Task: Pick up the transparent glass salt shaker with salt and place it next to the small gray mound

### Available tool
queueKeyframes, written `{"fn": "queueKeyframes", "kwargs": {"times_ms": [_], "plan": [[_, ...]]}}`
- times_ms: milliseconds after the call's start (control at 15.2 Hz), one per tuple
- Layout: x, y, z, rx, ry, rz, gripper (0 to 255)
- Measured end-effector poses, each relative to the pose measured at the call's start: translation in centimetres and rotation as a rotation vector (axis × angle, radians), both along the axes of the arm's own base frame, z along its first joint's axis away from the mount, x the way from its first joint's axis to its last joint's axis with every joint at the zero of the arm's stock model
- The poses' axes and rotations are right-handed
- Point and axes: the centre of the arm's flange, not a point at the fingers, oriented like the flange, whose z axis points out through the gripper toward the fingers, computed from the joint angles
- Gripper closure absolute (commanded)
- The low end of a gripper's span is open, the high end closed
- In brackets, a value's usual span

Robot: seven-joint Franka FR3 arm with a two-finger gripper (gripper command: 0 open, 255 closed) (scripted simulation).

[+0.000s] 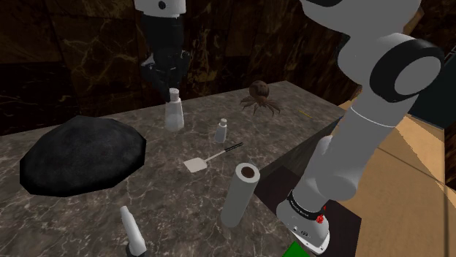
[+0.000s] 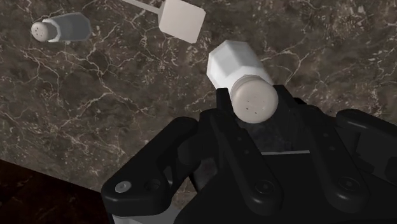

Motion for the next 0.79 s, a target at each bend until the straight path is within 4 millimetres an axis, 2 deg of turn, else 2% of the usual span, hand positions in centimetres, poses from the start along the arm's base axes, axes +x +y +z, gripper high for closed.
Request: {"fn": "queueKeyframes", "kwargs": {"times_ms": [198,396,528,792], "plan": [[0.1,4.4,0.1,0.001,0.000,0.000,255],[0.1,7.9,0.0,0.001,0.000,0.000,255],[0.2,8.8,-0.5,0.001,0.001,-0.002,255],[0.2,8.9,-2.5,0.001,0.001,-0.003,255]]}}
